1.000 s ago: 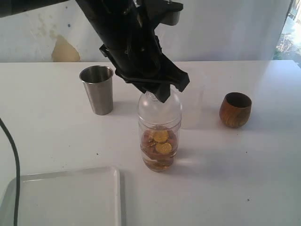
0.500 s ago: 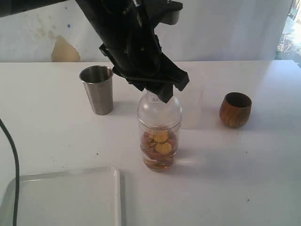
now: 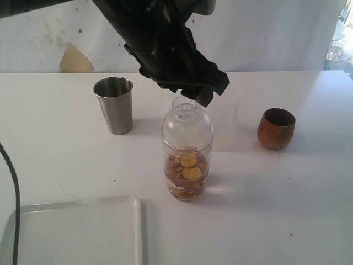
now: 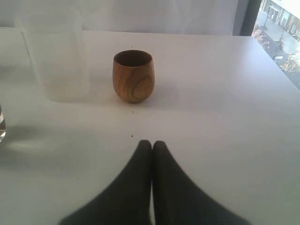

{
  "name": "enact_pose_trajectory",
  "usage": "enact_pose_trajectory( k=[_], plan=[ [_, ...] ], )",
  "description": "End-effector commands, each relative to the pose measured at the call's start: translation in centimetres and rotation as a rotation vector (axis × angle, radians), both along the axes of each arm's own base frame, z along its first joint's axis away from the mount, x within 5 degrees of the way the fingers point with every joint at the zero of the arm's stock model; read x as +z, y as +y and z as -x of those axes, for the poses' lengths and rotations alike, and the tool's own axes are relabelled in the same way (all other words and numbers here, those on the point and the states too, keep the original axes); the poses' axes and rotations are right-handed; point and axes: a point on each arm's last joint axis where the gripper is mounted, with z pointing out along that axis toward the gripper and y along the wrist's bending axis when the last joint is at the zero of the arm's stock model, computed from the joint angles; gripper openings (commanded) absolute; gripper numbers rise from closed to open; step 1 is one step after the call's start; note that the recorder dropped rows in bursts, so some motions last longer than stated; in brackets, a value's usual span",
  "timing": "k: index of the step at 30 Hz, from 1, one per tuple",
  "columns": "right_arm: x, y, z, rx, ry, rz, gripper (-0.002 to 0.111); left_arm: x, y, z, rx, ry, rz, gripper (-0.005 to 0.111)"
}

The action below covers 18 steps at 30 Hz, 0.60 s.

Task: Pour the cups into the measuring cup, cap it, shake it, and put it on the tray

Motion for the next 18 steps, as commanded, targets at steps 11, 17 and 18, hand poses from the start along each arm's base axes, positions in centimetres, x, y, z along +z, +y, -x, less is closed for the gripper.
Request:
enact_pose_trajectory(
  k=[11,17,18],
  plan=[
    [-0.2,0.0,0.0,0.004,-0.001,-0.006,0.0,1.5,0.8,1.6,-0.105,0.006,-0.021,0.0],
    [-0.2,0.0,0.0,0.004,-0.001,-0.006,0.0,0.1,0.8,1.5,-0.121,0.01,-0.041,0.0],
    [-0.2,0.0,0.0,0.004,-0.001,-0.006,0.0,-0.1,0.8,1.5,-0.12,0.006,-0.037,0.0]
  ],
)
